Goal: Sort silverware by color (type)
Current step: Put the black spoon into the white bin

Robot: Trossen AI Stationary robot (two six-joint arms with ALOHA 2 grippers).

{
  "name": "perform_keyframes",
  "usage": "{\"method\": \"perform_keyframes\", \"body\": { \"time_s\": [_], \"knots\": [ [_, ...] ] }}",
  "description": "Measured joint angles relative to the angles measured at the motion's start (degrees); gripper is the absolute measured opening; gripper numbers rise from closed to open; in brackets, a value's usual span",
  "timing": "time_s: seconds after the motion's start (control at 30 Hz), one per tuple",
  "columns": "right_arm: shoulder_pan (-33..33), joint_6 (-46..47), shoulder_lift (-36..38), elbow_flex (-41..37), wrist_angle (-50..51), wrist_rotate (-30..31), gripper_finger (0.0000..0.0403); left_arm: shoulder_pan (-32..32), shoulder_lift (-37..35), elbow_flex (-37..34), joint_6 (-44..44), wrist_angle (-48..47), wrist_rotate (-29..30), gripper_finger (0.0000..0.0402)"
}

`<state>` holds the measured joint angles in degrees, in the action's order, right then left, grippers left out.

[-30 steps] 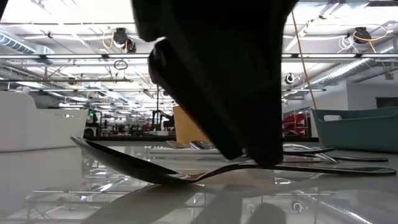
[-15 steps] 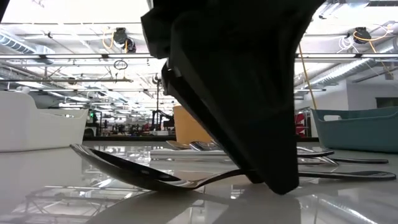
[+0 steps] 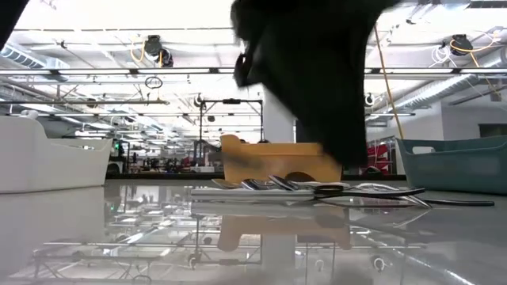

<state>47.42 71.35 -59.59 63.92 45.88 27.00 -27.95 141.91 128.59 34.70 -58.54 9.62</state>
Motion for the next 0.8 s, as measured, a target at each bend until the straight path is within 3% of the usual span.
{"method": "perform_keyframes", "body": {
  "time_s": [0.17,0.5,0.8],
  "knots": [
    [-0.01,-0.26,-0.02,1.06,-0.34,0.1,0.0232,-0.01,-0.36,6.3,-1.34,-7.39,0.44,0.0002],
    [-0.04,-3.15,0.0,4.89,0.31,4.96,0.0232,1.18,-9.94,6.4,-1.78,-12.31,4.94,0.0001],
    [-0.08,-11.95,-0.22,8.9,-5.11,11.07,0.0232,4.03,-16.64,6.38,-5.96,-12.57,6.06,0.0]
  ]
}}
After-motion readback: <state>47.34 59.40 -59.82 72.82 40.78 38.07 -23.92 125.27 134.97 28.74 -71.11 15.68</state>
